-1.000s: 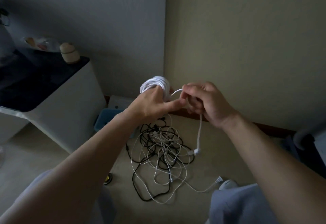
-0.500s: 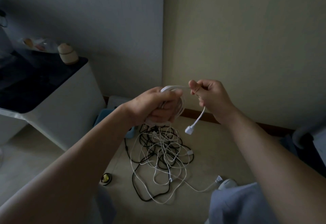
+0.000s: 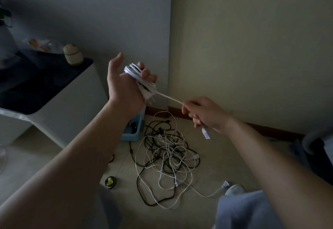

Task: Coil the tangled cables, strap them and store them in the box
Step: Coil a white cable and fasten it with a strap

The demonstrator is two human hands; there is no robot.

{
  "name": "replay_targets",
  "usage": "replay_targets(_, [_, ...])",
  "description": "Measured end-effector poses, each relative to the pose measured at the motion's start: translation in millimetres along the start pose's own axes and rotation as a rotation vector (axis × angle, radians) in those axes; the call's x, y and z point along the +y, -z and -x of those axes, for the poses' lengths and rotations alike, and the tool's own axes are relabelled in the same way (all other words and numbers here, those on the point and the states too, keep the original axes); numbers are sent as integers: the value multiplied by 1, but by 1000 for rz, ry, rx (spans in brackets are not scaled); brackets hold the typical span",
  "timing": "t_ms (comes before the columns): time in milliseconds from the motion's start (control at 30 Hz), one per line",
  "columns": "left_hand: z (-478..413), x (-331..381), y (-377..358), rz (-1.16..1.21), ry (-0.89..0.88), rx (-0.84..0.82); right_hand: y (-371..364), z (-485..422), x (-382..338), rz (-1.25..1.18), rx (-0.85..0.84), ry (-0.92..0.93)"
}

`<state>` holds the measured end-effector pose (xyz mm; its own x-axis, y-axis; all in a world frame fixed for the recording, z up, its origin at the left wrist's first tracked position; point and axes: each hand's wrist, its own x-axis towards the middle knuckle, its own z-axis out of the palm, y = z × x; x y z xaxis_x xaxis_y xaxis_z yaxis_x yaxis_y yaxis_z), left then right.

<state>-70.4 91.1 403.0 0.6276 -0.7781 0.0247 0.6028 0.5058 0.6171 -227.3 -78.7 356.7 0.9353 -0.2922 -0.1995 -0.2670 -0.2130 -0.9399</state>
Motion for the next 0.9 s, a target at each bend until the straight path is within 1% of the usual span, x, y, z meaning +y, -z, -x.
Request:
replay_targets(67, [-4, -3, 1, -98, -62, 31, -4, 2, -5, -14, -32, -10])
replay_targets(100, [-6, -6, 2, -220, -117, 49, -8, 3, -8, -10, -46, -3])
replay_targets(200, [-6, -19, 6, -780, -311, 45, -16, 6, -16, -59, -49, 36])
replay_targets(233, [-4, -22, 8, -939, -342, 10, -17, 6, -18, -95, -48, 48])
replay_targets(300, [-1, -28, 13, -1163, -349, -94, -16, 9, -23, -129, -56, 80])
replay_targets(367, [1, -31, 14, -1374, -323, -222, -12, 12, -27, -126, -61, 99])
replay_targets(433, [1, -34, 11, -1540, -254, -368, -7, 15, -29, -108, -63, 111])
replay_targets(500, [1, -36, 7, -1629, -165, -449, -2, 17, -31, -122, -56, 105])
replay_targets(600, [2, -43, 5, -1732, -155, -484, 5, 20, -31, -139, -23, 86])
replay_targets(633, [3, -45, 4, -1744, -131, -483, 7, 21, -30, -137, -15, 87])
replay_targets(700, [4, -49, 3, -1737, -23, -426, 10, 24, -30, -134, -7, 99])
replay_targets(767, [5, -51, 3, -1679, 72, -353, 14, 25, -31, -157, 17, 120])
replay_targets(900, [7, -58, 0, -1407, 193, -320, 15, 22, -27, -181, 127, 114])
